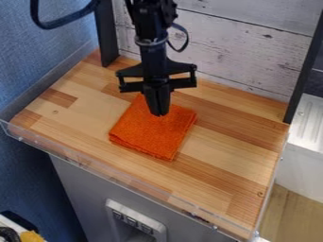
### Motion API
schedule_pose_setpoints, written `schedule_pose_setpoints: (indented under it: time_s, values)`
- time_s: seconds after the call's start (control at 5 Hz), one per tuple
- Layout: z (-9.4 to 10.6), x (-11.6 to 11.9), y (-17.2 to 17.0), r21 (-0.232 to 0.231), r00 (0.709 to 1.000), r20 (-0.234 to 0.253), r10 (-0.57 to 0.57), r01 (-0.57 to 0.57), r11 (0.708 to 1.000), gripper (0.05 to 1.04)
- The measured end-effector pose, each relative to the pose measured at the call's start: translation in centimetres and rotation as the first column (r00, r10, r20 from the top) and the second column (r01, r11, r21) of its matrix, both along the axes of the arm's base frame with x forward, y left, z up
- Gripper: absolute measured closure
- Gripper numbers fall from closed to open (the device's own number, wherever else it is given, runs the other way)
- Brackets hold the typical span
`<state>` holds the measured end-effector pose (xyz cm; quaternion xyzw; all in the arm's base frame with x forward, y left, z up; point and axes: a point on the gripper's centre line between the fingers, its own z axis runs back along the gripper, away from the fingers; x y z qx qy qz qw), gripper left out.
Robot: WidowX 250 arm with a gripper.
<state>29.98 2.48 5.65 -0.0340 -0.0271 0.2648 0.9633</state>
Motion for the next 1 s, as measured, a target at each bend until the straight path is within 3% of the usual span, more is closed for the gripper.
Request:
schedule_pose_setpoints:
  time_s: [0.4, 1.0]
  values:
    - [-1.7, 0.0, 0.5, 0.071, 0.993, 0.038, 0.116, -0.119, 0.990, 1.024]
    - [-3.5, 0.3, 0.4, 0.164, 0.974, -0.062, 0.216, -0.204, 0.965, 1.025]
